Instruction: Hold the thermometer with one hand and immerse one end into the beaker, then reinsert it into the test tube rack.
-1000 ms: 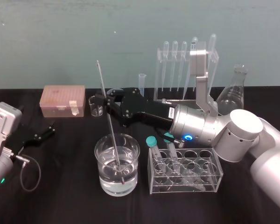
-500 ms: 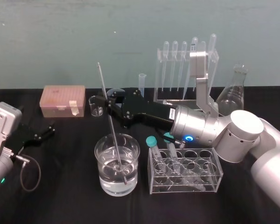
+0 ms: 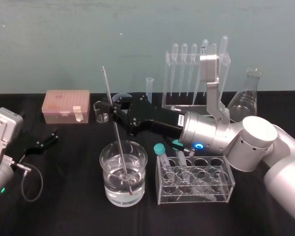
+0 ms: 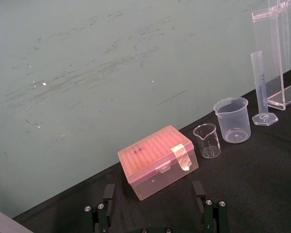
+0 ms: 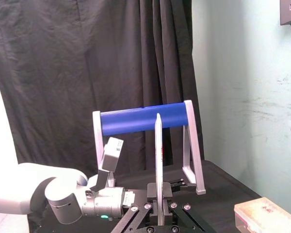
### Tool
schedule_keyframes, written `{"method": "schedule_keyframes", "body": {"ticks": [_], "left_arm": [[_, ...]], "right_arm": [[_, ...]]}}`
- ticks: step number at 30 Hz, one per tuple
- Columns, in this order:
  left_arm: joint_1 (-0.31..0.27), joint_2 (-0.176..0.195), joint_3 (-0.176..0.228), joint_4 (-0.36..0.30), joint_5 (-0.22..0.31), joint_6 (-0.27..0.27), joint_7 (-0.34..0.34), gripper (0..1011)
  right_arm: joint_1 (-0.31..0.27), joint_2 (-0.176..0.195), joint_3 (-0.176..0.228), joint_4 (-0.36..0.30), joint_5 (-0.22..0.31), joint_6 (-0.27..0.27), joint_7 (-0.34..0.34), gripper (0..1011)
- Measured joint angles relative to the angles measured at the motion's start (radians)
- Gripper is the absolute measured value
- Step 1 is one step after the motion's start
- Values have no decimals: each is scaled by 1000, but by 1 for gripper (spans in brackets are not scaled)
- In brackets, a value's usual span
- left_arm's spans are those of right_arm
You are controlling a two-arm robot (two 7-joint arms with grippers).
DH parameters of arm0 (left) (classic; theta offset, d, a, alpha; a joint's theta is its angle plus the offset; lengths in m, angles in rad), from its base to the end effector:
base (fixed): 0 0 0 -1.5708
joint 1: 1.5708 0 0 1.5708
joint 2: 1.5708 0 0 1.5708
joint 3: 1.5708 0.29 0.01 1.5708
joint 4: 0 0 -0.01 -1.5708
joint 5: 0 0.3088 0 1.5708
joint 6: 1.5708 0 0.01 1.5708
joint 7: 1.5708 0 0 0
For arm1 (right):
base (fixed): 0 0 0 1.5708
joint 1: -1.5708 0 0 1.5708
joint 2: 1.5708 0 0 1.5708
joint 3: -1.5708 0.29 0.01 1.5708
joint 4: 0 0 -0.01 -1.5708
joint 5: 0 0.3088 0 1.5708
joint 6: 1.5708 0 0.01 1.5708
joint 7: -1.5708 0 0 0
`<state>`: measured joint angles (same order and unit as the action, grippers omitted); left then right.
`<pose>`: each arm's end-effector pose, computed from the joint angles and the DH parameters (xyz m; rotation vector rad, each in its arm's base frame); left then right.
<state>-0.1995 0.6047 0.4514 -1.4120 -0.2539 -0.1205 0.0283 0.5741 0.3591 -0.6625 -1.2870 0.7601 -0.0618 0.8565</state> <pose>0.3581 0.0827 -0.3023 0.3045 -0.2850 1.2480 0.4419 0.0436 -0.2278 0.1748 0.0231 -0.2454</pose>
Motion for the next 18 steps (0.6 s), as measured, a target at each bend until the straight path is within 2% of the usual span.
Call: {"method": "schedule_keyframes", "body": {"ticks": [18], "left_arm": [[0,0,0,0,0,0,0,1008]], "right_arm": [[-7,9,-1,-15,0,1,0,56]]}}
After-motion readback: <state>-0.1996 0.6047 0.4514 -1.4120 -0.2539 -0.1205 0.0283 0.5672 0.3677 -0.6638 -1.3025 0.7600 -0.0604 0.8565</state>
